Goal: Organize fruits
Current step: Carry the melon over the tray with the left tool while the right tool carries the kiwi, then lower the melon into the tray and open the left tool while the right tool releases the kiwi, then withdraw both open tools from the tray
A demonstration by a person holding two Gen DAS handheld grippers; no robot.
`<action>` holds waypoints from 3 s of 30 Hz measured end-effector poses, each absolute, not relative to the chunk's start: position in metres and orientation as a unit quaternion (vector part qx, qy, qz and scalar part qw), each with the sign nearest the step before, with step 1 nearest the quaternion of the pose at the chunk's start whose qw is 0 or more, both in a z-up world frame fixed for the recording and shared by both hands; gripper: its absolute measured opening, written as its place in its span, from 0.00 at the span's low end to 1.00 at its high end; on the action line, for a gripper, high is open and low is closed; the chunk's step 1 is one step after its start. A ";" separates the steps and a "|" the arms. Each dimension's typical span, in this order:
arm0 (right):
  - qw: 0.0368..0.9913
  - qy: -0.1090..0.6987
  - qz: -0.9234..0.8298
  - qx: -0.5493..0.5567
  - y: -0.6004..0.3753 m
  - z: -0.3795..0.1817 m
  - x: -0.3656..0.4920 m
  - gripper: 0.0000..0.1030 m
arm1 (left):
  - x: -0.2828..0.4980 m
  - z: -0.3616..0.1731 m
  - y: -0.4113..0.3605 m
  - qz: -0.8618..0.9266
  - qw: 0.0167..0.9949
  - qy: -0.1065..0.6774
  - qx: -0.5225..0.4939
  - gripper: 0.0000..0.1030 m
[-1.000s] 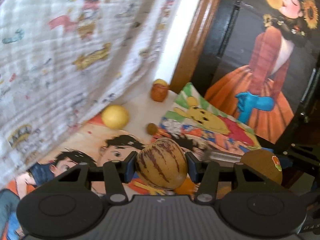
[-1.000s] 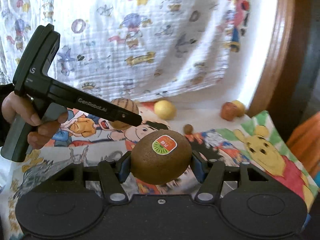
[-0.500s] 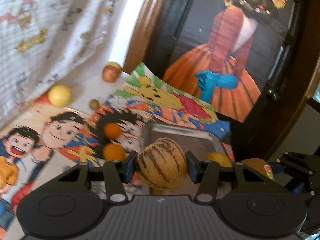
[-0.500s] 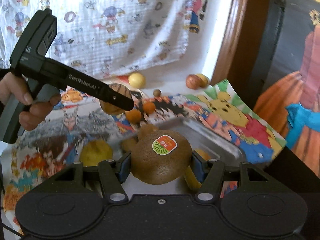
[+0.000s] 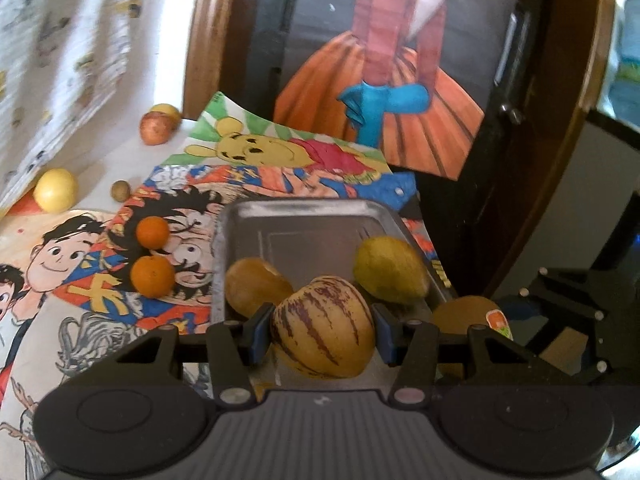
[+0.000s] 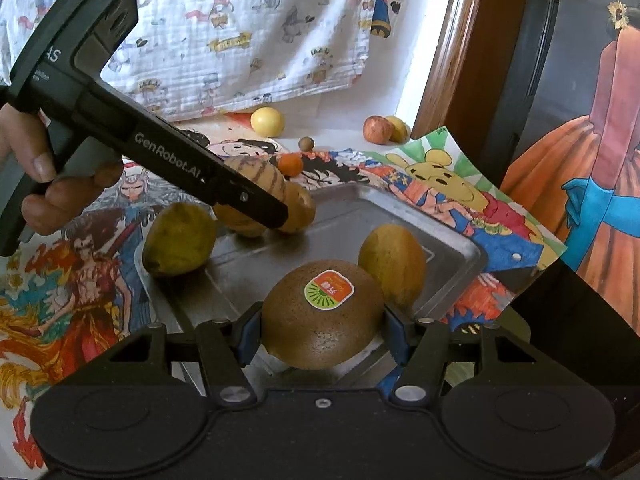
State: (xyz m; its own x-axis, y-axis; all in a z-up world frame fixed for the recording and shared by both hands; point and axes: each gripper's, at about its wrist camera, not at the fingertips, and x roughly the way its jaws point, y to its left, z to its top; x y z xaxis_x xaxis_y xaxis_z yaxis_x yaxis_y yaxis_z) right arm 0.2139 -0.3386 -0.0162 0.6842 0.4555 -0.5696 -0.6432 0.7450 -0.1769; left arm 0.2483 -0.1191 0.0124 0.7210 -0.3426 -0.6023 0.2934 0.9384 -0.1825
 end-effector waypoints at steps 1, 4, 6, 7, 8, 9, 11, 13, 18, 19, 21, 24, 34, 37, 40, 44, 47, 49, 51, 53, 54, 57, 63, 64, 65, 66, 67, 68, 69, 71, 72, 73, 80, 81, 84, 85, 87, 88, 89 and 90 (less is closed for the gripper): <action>0.899 0.254 0.305 -0.185 -0.339 -0.018 0.214 0.61 | 0.249 0.011 -0.122 -0.174 0.926 0.334 -0.031 0.54; 0.899 0.252 0.306 -0.188 -0.339 -0.020 0.214 0.61 | 0.250 0.008 -0.129 -0.175 0.924 0.340 -0.010 0.54; 0.898 0.251 0.306 -0.193 -0.339 -0.022 0.214 0.61 | 0.251 0.006 -0.133 -0.174 0.923 0.343 0.006 0.54; 0.898 0.250 0.306 -0.195 -0.339 -0.022 0.214 0.61 | 0.251 0.005 -0.135 -0.174 0.922 0.345 0.014 0.54; 0.897 0.250 0.307 -0.196 -0.339 -0.023 0.214 0.61 | 0.252 0.003 -0.136 -0.173 0.922 0.347 0.021 0.54; 0.897 0.250 0.308 -0.197 -0.339 -0.024 0.214 0.61 | 0.252 0.002 -0.138 -0.171 0.921 0.350 0.029 0.54; 0.896 0.250 0.308 -0.199 -0.339 -0.025 0.215 0.61 | 0.254 0.000 -0.142 -0.167 0.919 0.355 0.049 0.54; 0.895 0.250 0.309 -0.202 -0.339 -0.026 0.215 0.61 | 0.254 -0.003 -0.146 -0.166 0.916 0.360 0.071 0.54; 0.893 0.253 0.310 -0.209 -0.338 -0.030 0.214 0.61 | 0.256 -0.010 -0.151 -0.167 0.905 0.381 0.093 0.54; 0.892 0.253 0.310 -0.210 -0.338 -0.030 0.215 0.61 | 0.256 -0.011 -0.152 -0.167 0.904 0.380 0.097 0.54; 0.891 0.254 0.310 -0.212 -0.338 -0.032 0.215 0.61 | 0.256 -0.011 -0.153 -0.168 0.903 0.382 0.100 0.54; 0.890 0.256 0.310 -0.215 -0.338 -0.033 0.216 0.61 | 0.258 -0.011 -0.153 -0.169 0.901 0.386 0.101 0.54; 0.891 0.258 0.306 -0.214 -0.339 -0.033 0.215 0.64 | 0.259 -0.008 -0.153 -0.169 0.898 0.394 0.099 0.65; 0.896 0.252 0.303 -0.205 -0.342 -0.028 0.213 0.71 | 0.255 0.001 -0.152 -0.166 0.905 0.379 0.098 0.75; 0.898 0.250 0.300 -0.202 -0.344 -0.023 0.208 0.74 | 0.250 0.010 -0.149 -0.164 0.909 0.369 0.100 0.76; 0.903 0.240 0.293 -0.203 -0.348 -0.013 0.196 0.80 | 0.241 0.021 -0.139 -0.152 0.918 0.354 0.089 0.82; 0.907 0.233 0.287 -0.203 -0.351 -0.005 0.183 0.85 | 0.231 0.030 -0.130 -0.141 0.924 0.346 0.077 0.88; 0.910 0.228 0.281 -0.203 -0.352 0.001 0.175 0.91 | 0.223 0.035 -0.124 -0.134 0.929 0.338 0.067 0.94; 0.913 0.222 0.277 -0.201 -0.353 0.006 0.166 0.94 | 0.212 0.041 -0.120 -0.126 0.935 0.327 0.058 0.99; 0.916 0.220 0.272 -0.195 -0.354 0.012 0.157 0.95 | 0.201 0.046 -0.116 -0.123 0.938 0.318 0.052 0.99; 0.918 0.220 0.270 -0.192 -0.354 0.015 0.153 0.97 | 0.195 0.048 -0.114 -0.122 0.940 0.315 0.051 0.99; 0.922 0.224 0.261 -0.175 -0.357 0.023 0.139 0.99 | 0.175 0.054 -0.109 -0.115 0.944 0.305 0.050 0.99; 0.919 0.266 0.256 -0.140 -0.358 0.038 0.110 0.99 | 0.135 0.060 -0.101 -0.080 0.947 0.304 0.066 0.99; 0.917 0.276 0.253 -0.139 -0.356 0.039 0.105 0.99 | 0.128 0.061 -0.099 -0.074 0.948 0.303 0.067 0.99; 0.915 0.286 0.247 -0.139 -0.355 0.040 0.100 0.99 | 0.121 0.060 -0.096 -0.071 0.948 0.304 0.066 0.99; 0.913 0.297 0.242 -0.139 -0.353 0.042 0.095 0.99 | 0.116 0.060 -0.093 -0.070 0.947 0.306 0.062 0.99; 0.910 0.309 0.238 -0.140 -0.352 0.044 0.090 0.99 | 0.110 0.059 -0.089 -0.070 0.947 0.308 0.057 0.99; 0.909 0.317 0.234 -0.139 -0.350 0.046 0.087 0.99 | 0.106 0.058 -0.084 -0.070 0.947 0.310 0.054 0.99; 0.907 0.326 0.230 -0.136 -0.348 0.047 0.083 0.99 | 0.102 0.058 -0.080 -0.068 0.946 0.312 0.051 0.99; 0.904 0.342 0.227 -0.124 -0.345 0.052 0.077 0.99 | 0.094 0.058 -0.071 -0.062 0.946 0.313 0.049 0.99; 0.902 0.348 0.227 -0.116 -0.343 0.054 0.076 0.99 | 0.090 0.058 -0.066 -0.059 0.947 0.313 0.049 0.99; 0.900 0.355 0.228 -0.108 -0.342 0.057 0.075 0.99 | 0.085 0.058 -0.060 -0.056 0.947 0.313 0.050 0.99; 0.903 0.358 0.229 -0.069 -0.316 0.075 0.085 0.99 | 0.065 0.065 -0.008 -0.006 0.951 0.302 0.066 1.00; 0.902 0.359 0.232 -0.063 -0.310 0.078 0.089 0.99 | 0.066 0.066 0.001 0.004 0.950 0.304 0.066 1.00; 0.895 0.365 0.253 -0.043 -0.290 0.089 0.107 0.99 | 0.066 0.069 0.023 0.034 0.949 0.306 0.062 1.00; 0.894 0.364 0.259 -0.037 -0.282 0.095 0.113 0.99 | 0.066 0.071 0.029 0.041 0.950 0.305 0.060 1.00; 0.893 0.358 0.273 -0.027 -0.268 0.108 0.126 0.99 | 0.064 0.075 0.041 0.056 0.952 0.298 0.053 1.00; 0.892 0.354 0.279 -0.023 -0.261 0.114 0.132 0.99 | 0.064 0.078 0.047 0.062 0.953 0.294 0.047 1.00; 0.892 0.351 0.286 -0.018 -0.254 0.122 0.140 0.99 | 0.062 0.079 0.053 0.066 0.953 0.292 0.042 1.00; 0.891 0.349 0.291 -0.014 -0.248 0.129 0.146 0.99 | 0.063 0.081 0.058 0.071 0.954 0.290 0.038 1.00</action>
